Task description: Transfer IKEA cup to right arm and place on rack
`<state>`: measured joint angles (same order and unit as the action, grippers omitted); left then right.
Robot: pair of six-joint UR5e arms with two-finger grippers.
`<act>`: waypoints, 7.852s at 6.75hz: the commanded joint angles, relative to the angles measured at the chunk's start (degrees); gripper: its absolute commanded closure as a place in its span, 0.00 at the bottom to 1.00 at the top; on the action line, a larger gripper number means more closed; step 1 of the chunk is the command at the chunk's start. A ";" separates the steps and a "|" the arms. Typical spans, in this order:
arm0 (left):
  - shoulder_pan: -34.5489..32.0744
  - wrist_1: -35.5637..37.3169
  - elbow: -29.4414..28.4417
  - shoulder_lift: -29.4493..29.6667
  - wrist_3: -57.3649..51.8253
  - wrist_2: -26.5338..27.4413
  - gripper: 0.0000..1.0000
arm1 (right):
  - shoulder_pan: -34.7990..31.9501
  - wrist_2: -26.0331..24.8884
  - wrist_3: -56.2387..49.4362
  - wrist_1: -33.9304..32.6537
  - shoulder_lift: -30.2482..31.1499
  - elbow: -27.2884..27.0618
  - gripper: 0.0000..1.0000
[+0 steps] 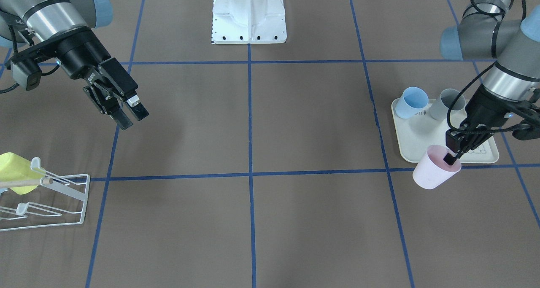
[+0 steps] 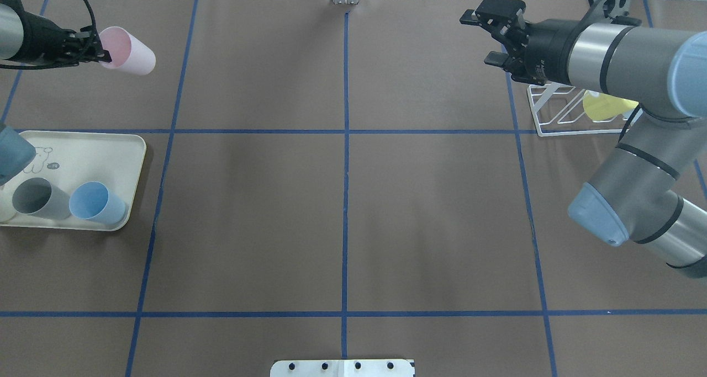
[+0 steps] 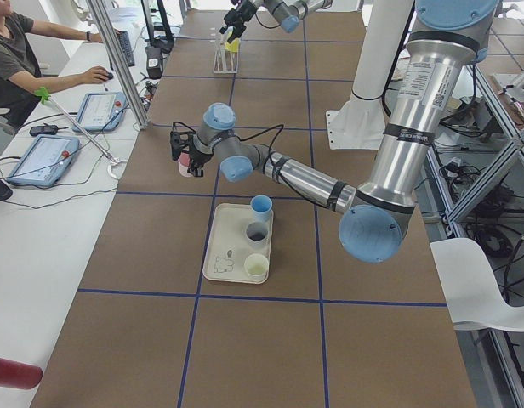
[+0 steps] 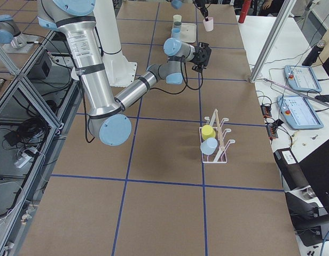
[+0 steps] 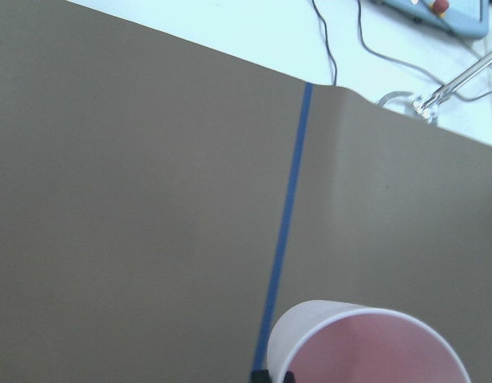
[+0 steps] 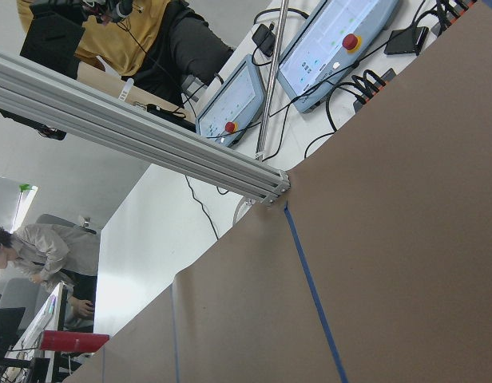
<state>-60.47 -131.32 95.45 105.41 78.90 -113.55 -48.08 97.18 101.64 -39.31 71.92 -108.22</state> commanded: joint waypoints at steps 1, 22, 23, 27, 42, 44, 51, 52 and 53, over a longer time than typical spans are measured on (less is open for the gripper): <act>5.86 -12.78 -0.79 1.80 24.88 9.08 1.00 | 0.00 -0.15 1.27 0.02 -1.25 -0.06 0.00; 31.20 -60.03 -12.74 20.35 67.53 36.38 1.00 | 14.59 -17.91 13.23 9.43 -15.58 7.58 0.00; 31.20 -60.02 -12.74 20.36 67.36 36.38 1.00 | 14.59 -17.91 13.14 9.43 -15.58 7.58 0.01; 31.38 -60.46 -12.92 19.48 66.31 36.20 0.32 | 14.41 -17.91 13.14 9.60 -15.50 7.58 1.00; 22.60 -31.84 1.90 13.89 36.46 19.00 0.00 | 3.78 -25.42 -19.77 2.28 4.37 7.50 1.00; 17.43 -29.96 4.30 9.22 33.00 11.98 0.00 | 3.87 -36.04 -25.33 -9.75 5.24 6.27 1.00; 13.97 -30.05 4.66 6.30 30.62 6.93 0.00 | 6.23 -41.29 -31.07 -12.72 18.43 1.08 1.00; 13.89 -30.05 4.66 6.30 30.62 6.93 0.00 | 7.11 -41.37 -31.07 -12.72 18.34 1.08 1.00; 13.89 -30.05 4.66 6.30 30.62 6.85 0.00 | 7.81 -41.37 -31.07 -12.72 18.34 1.17 1.00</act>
<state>-46.54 -161.36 100.11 111.73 109.51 -106.63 -41.22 55.84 70.58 -52.03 90.27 -107.10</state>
